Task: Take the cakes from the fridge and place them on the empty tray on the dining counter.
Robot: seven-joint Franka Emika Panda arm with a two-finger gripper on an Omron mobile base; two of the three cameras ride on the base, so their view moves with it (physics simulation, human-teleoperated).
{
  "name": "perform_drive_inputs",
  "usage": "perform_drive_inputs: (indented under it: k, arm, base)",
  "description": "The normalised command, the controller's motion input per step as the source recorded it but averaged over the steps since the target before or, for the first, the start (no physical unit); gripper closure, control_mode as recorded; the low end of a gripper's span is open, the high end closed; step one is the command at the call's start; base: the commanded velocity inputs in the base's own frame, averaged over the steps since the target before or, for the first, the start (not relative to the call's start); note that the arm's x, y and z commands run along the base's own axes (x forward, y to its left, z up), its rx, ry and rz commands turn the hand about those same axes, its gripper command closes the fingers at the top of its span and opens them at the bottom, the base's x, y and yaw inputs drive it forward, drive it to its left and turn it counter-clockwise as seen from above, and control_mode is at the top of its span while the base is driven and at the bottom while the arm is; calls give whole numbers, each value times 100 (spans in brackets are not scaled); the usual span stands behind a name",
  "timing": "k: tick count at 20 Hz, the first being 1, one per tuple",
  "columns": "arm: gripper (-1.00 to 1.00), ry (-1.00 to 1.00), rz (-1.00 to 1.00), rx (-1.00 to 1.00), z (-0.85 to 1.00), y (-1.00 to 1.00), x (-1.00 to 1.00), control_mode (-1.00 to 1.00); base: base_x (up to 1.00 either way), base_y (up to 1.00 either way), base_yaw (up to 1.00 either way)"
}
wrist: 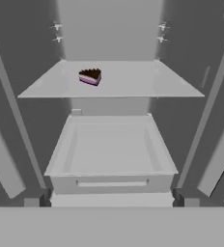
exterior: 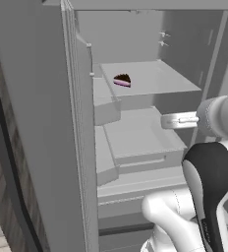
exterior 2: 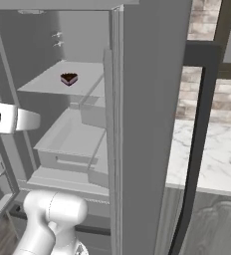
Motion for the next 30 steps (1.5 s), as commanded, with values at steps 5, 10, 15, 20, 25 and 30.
perform_drive_inputs:
  k: [5, 10, 15, 20, 25, 30]
  arm:
    - [-100, 0, 0, 0, 0, 0, 0, 100]
    - [-100, 5, -2, 3, 0, -8, 20, -100]
    - [-100, 21, 1, 9, 10, -24, 59, -100]
    - [-100, 3, 3, 0, 11, 0, 27, -100]
    - [-100, 0, 15, 3, 0, 1, 67, -100]
    - [-100, -3, 15, 1, 0, 2, 88, -100]
  base:
    - [100, -28, -10]
    - [80, -12, -11]
    - [0, 0, 0]
    - [0, 0, 0]
    - [0, 0, 0]
    - [0, 0, 0]
